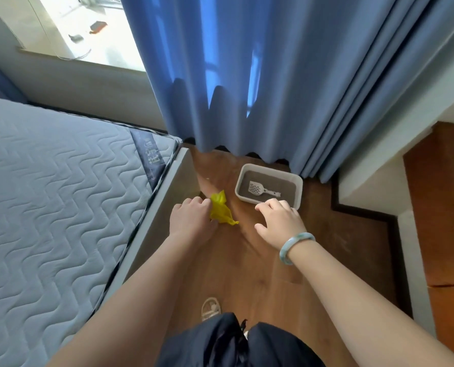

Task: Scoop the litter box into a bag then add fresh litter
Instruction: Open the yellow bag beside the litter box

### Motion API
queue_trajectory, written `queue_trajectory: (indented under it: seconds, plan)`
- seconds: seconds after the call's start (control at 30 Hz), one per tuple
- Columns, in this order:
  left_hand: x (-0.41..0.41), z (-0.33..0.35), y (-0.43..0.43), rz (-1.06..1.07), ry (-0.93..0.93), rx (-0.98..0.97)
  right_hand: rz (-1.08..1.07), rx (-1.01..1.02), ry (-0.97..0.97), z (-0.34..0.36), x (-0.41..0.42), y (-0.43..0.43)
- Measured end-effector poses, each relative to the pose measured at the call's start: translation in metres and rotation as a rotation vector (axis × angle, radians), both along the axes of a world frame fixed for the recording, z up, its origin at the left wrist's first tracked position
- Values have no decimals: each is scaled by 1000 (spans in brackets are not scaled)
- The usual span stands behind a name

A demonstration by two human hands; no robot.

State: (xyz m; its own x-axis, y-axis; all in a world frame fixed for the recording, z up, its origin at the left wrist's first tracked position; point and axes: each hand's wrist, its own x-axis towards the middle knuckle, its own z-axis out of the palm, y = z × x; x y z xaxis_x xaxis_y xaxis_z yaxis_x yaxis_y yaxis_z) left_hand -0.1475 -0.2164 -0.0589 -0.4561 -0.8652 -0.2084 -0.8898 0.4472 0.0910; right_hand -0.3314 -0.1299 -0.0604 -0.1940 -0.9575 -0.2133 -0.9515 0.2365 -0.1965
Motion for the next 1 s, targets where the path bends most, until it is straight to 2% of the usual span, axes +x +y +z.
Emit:
queue_trajectory:
  seconds: [0.3,0.6,0.8,1.0]
  plan:
    - [-32,-47,-113,-55,-40,64,-67,82,-49,-44,-28,-108]
    - [-65,-81,-212,-115,-29,73,-117,63,-101,-75,-45,-211]
    - [-83,-130,-237,-94,-28,78,-104,102,-136,-117,-60,-254]
    - [-93,-219,-233,20,-39,107,-71,156,-198,-203,-77,-268]
